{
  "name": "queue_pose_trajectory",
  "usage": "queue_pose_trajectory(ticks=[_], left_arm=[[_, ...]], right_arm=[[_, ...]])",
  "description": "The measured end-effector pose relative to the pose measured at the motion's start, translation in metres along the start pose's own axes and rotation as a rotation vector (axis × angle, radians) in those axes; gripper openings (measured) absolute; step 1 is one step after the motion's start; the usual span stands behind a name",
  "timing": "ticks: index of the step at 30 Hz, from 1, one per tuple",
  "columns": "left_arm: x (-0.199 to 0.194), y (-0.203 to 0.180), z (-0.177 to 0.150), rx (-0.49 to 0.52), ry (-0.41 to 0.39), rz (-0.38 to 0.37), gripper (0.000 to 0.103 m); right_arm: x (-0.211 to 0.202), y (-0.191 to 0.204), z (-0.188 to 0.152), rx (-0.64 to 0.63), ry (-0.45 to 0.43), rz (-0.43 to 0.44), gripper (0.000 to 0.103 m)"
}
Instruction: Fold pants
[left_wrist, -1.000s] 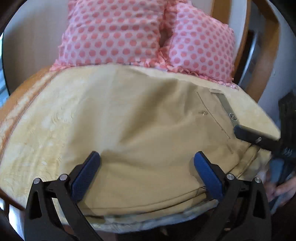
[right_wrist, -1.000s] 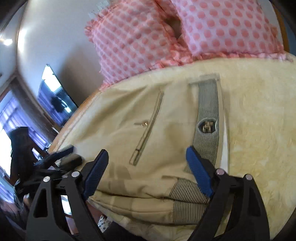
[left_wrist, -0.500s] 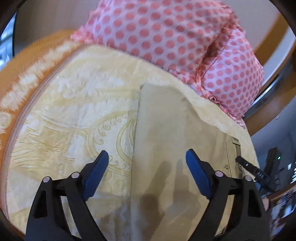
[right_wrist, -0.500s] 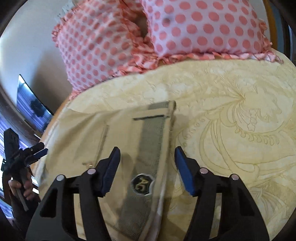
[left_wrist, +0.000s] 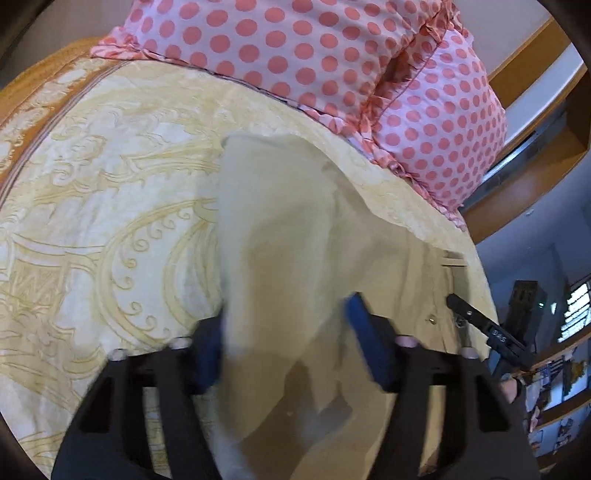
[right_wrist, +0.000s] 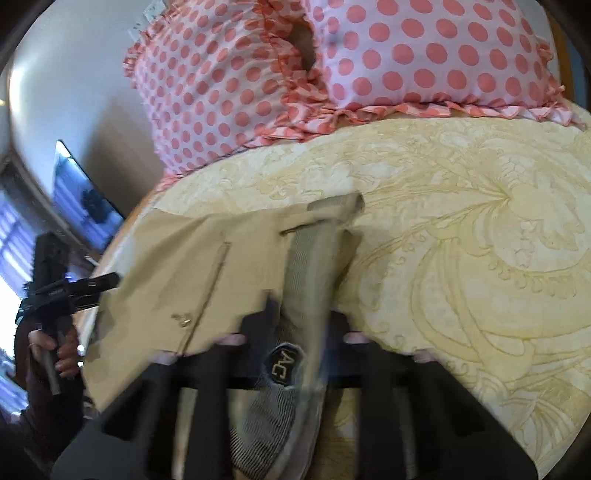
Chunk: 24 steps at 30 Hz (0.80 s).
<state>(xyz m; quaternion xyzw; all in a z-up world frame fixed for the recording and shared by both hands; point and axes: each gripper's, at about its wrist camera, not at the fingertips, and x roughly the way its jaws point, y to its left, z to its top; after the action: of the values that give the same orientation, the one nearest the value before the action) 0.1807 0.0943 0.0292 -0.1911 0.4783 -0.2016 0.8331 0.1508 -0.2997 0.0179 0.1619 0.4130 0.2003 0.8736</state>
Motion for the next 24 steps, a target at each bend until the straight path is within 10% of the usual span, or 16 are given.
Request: queue_pose_trajectory(ticks=[4,19,24], left_arm=[[-0.005,0.005,-0.002,-0.020,-0.017,-0.008,0.010],[0.008,-0.045,0.095,0.113,-0.177,0.099,0.004],[0.069,-0.025,0.129,0.027,-0.066,0.149,0.004]], right_arm=[[-0.003,0.001,0.001,0.005,-0.009,0.018,0.009],[-0.001,0.000,0.110,-0.020,-0.177,0.026,0.007],[0.055,-0.044,0.125,0.111,-0.044,-0.110,0.009]])
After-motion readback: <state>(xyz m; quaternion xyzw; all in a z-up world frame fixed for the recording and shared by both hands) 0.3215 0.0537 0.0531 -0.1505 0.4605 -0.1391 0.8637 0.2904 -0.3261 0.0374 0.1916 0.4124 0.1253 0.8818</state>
